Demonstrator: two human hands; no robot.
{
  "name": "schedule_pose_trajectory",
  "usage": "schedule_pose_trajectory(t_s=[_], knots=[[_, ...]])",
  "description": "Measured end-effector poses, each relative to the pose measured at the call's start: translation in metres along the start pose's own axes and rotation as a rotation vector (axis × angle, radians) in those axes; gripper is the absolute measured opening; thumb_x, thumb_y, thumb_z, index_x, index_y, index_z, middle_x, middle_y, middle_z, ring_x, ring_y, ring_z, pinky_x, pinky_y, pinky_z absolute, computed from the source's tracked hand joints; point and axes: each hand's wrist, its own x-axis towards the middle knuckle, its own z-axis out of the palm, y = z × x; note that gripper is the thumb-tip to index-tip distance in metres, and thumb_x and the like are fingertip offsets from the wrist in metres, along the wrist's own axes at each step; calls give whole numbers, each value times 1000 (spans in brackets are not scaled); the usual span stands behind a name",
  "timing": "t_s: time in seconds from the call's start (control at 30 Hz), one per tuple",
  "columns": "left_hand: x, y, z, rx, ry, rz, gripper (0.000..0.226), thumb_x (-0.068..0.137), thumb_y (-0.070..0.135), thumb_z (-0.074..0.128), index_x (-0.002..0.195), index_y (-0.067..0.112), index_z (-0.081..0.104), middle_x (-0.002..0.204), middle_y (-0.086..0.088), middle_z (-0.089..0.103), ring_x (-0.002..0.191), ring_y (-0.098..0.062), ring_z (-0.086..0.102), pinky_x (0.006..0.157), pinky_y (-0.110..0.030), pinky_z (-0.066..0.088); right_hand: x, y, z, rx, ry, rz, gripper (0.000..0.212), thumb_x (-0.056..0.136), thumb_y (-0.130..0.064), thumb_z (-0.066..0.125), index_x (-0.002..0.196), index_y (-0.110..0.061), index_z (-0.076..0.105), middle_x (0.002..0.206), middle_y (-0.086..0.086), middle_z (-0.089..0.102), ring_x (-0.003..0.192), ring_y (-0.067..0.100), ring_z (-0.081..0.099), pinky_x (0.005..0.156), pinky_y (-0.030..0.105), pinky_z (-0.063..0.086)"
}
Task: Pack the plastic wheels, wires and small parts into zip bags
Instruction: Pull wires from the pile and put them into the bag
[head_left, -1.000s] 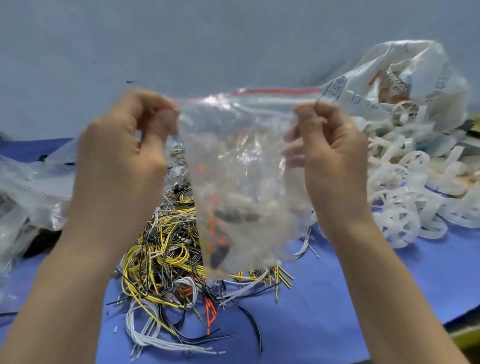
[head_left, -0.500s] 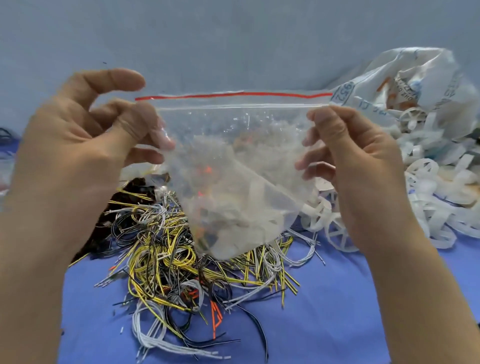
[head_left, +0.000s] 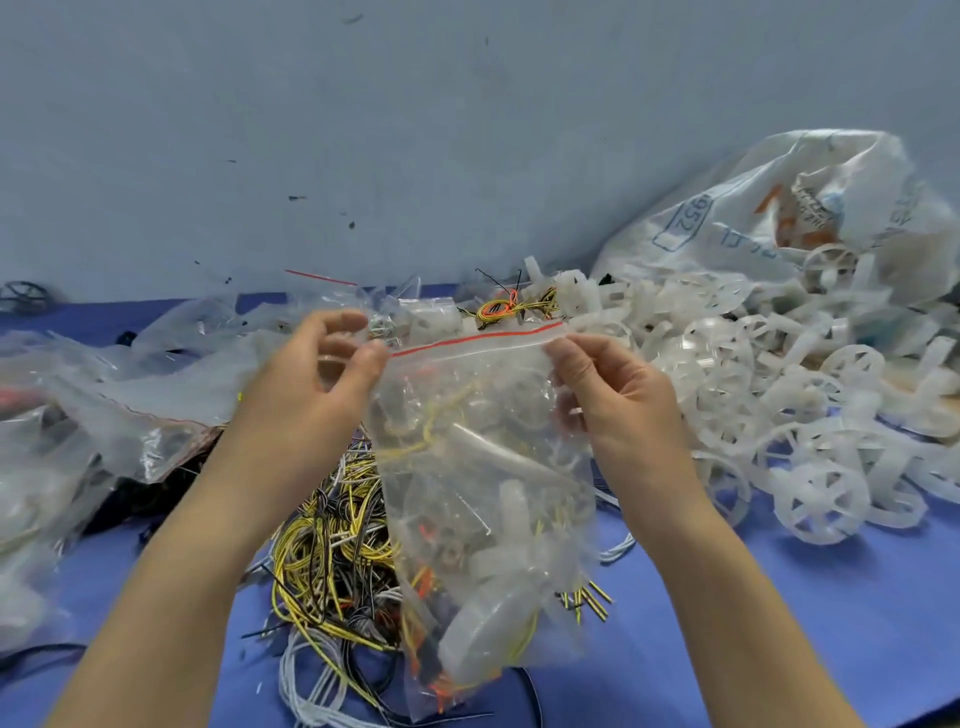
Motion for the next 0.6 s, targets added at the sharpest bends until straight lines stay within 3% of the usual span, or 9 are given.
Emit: schedule_pose_trajectory(t_s=[0.13, 0.2, 0.27, 0.4, 0.5, 0.6], knots=[[11, 33, 12, 282, -150, 348, 40, 96, 56, 42, 125, 33, 56, 112, 18, 61, 101, 6, 55, 79, -7, 38, 0, 3, 9, -38, -60, -87, 7, 94, -23, 66, 88, -22, 71, 67, -11, 59, 56, 9, 51, 53, 17, 44], [18, 46, 29, 372, -309, 439, 34, 100, 52, 34, 108, 32, 61, 97, 16, 66, 88, 0, 59, 76, -20, 46, -2, 5, 12, -63, -75, -97, 7, 95, -24, 65, 91, -22, 71, 67, -13, 60, 56, 9, 52, 55, 18, 43], [24, 53, 46, 461, -408, 465, 37, 102, 48, 25, 85, 30, 52, 80, 11, 62, 74, -9, 57, 72, -35, 47, -3, 7, 14, -56, -64, -91, 9, 95, -26, 65, 90, -23, 71, 67, -14, 61, 56, 8, 52, 56, 20, 42], [35, 54, 59, 549, -388, 523, 47, 97, 56, 13, 82, 28, 47, 76, 10, 54, 79, -23, 56, 74, -45, 49, -4, 7, 12, -2, 46, -28, 11, 94, -28, 66, 89, -22, 73, 67, -14, 61, 57, 8, 53, 55, 22, 44], [39, 54, 61, 579, -375, 561, 45, 97, 57, 15, 71, 30, 40, 71, 5, 52, 73, -26, 53, 70, -44, 48, -2, 6, 8, 45, 101, 21, 11, 94, -27, 66, 91, -19, 73, 65, -15, 60, 55, 6, 53, 50, 20, 45], [38, 52, 63, 566, -309, 582, 46, 101, 50, 20, 61, 31, 33, 62, 7, 43, 65, -24, 44, 63, -40, 42, -1, 6, 10, 119, 52, 91, 14, 95, -28, 63, 92, -18, 72, 67, -13, 61, 56, 6, 55, 51, 19, 47]])
